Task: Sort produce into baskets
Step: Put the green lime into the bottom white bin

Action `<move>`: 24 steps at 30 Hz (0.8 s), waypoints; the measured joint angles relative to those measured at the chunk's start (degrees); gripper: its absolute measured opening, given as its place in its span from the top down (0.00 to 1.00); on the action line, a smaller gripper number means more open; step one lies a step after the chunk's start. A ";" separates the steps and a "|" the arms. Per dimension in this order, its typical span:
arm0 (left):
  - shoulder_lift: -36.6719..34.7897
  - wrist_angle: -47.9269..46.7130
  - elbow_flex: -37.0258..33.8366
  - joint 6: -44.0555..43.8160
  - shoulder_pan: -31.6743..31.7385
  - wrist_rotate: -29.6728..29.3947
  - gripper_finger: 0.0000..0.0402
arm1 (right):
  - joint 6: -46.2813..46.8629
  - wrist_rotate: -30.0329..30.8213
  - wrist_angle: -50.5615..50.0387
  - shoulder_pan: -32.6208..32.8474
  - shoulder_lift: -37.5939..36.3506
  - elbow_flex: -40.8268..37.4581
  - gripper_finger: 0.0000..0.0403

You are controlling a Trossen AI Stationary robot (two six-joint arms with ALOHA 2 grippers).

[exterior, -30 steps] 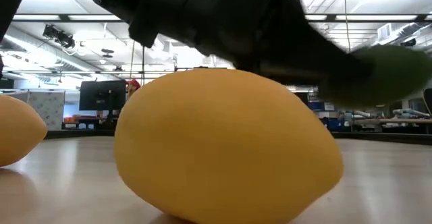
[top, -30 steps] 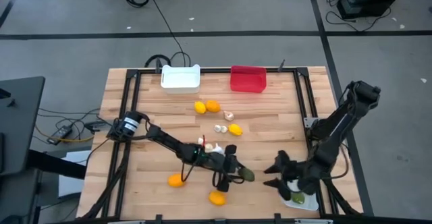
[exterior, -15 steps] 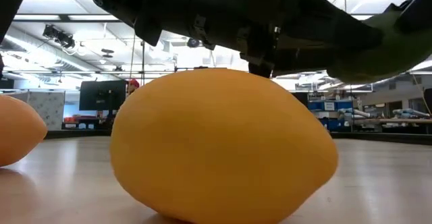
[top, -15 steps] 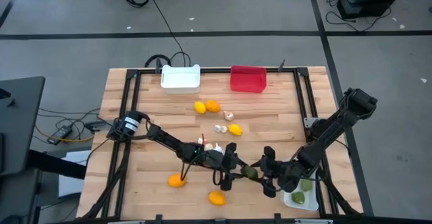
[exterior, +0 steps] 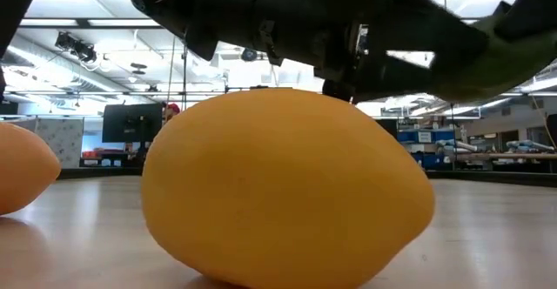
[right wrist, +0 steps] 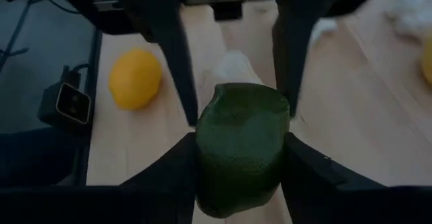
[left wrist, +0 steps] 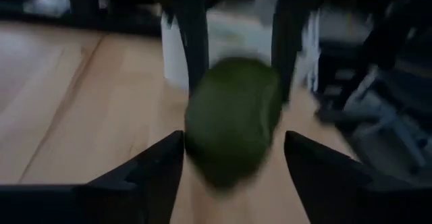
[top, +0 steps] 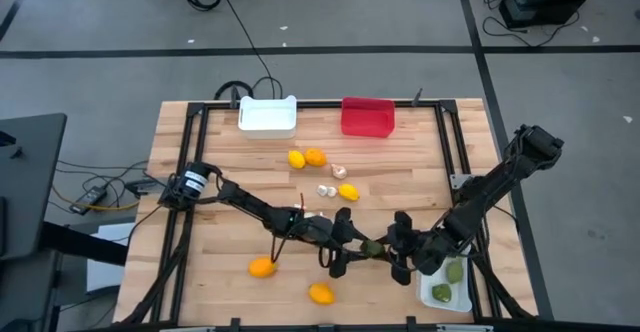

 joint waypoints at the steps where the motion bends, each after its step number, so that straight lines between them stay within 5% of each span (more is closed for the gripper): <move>1: -0.72 -2.72 -0.05 0.35 0.13 0.13 0.32 | 1.25 -1.67 -2.12 -0.05 -1.16 0.00 0.57; 10: -11.29 -35.89 -0.06 1.51 -0.02 -8.15 0.25 | 20.90 -28.38 -11.33 5.16 -11.90 0.05 0.57; 18: -12.95 -44.71 -0.06 0.47 -0.81 -10.30 0.28 | 37.17 -36.52 -12.51 14.45 -14.78 0.09 0.50; 24: -12.95 -50.52 -0.10 -1.51 -0.81 -11.50 0.30 | 43.46 -35.72 -22.73 18.02 -14.75 0.09 0.49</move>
